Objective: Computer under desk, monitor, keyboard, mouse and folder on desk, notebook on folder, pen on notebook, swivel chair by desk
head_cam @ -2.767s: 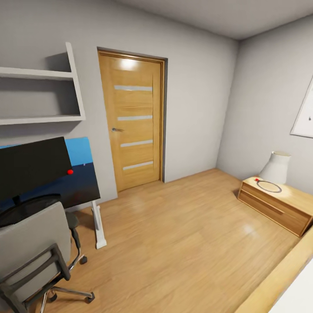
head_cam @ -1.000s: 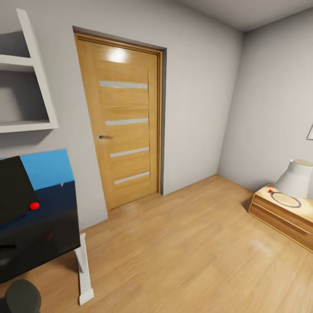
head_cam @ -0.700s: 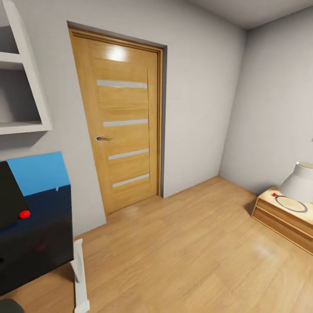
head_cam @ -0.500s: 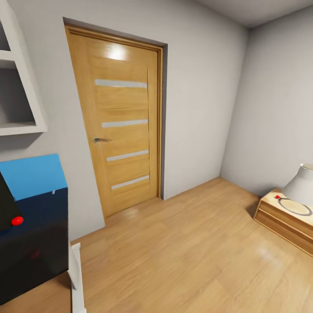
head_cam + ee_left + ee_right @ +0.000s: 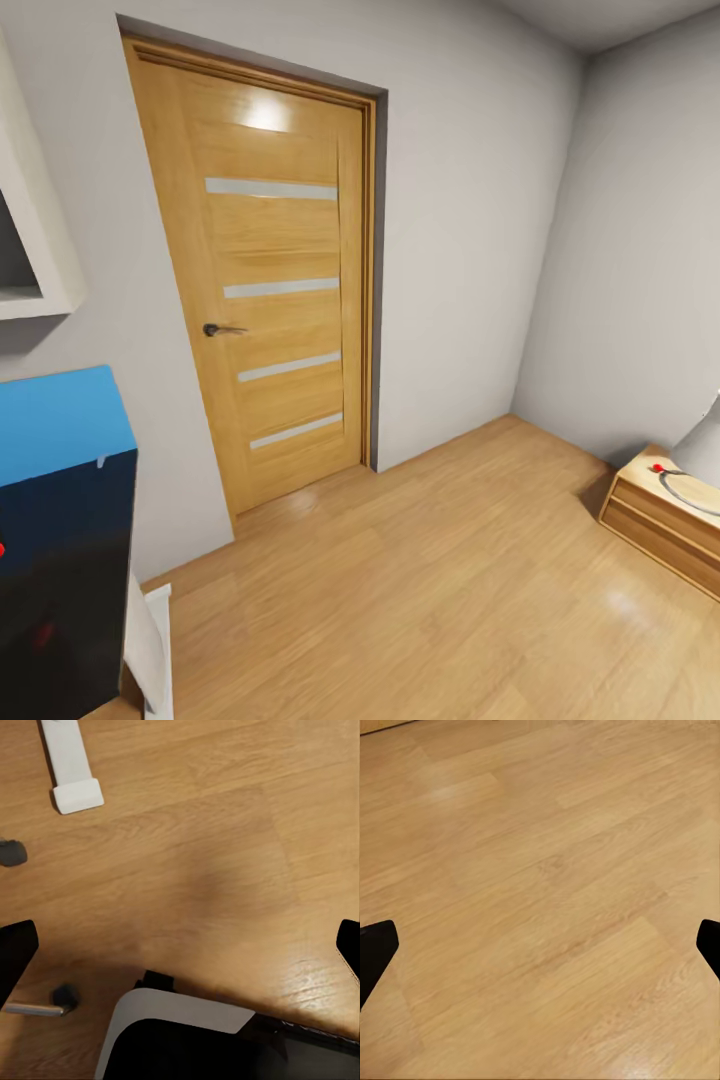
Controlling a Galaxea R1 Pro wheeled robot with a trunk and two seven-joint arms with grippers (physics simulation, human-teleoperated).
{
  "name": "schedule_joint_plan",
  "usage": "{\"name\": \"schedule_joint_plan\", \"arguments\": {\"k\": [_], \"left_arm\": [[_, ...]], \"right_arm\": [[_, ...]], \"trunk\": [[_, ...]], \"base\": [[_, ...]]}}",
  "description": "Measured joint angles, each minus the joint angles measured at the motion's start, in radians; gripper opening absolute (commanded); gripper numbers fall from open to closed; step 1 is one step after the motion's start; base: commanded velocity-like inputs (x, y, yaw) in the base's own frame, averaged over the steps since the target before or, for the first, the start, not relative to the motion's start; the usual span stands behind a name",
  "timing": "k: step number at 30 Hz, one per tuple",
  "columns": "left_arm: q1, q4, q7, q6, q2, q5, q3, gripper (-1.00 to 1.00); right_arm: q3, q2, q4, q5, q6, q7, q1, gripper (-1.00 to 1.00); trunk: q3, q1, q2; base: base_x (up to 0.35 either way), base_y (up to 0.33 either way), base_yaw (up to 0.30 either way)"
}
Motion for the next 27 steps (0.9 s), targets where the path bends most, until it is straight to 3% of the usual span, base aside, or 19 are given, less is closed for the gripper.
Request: {"name": "schedule_joint_plan", "arguments": {"k": [11, 18, 27], "left_arm": [[0.000, 0.000, 0.000, 0.000, 0.000, 0.000, 0.000, 1.00], [0.000, 0.000, 0.000, -0.001, 0.000, 0.000, 0.000, 1.00], [0.000, 0.000, 0.000, -0.003, -0.001, -0.001, -0.002, 1.00]], "right_arm": [[-0.001, 0.001, -0.001, -0.001, 0.000, -0.002, 0.000, 1.00], [-0.003, 0.003, -0.001, -0.003, -0.005, -0.007, 0.000, 1.00], [-0.004, 0.003, -0.001, -0.003, -0.011, -0.009, 0.000, 1.00]], "trunk": [[0.000, 0.000, 0.000], [0.000, 0.000, 0.000], [0.000, 0.000, 0.000]], "base": [[0.321, -0.001, 0.072], [0.321, -0.076, 0.245], [0.268, -0.221, 0.284]]}}
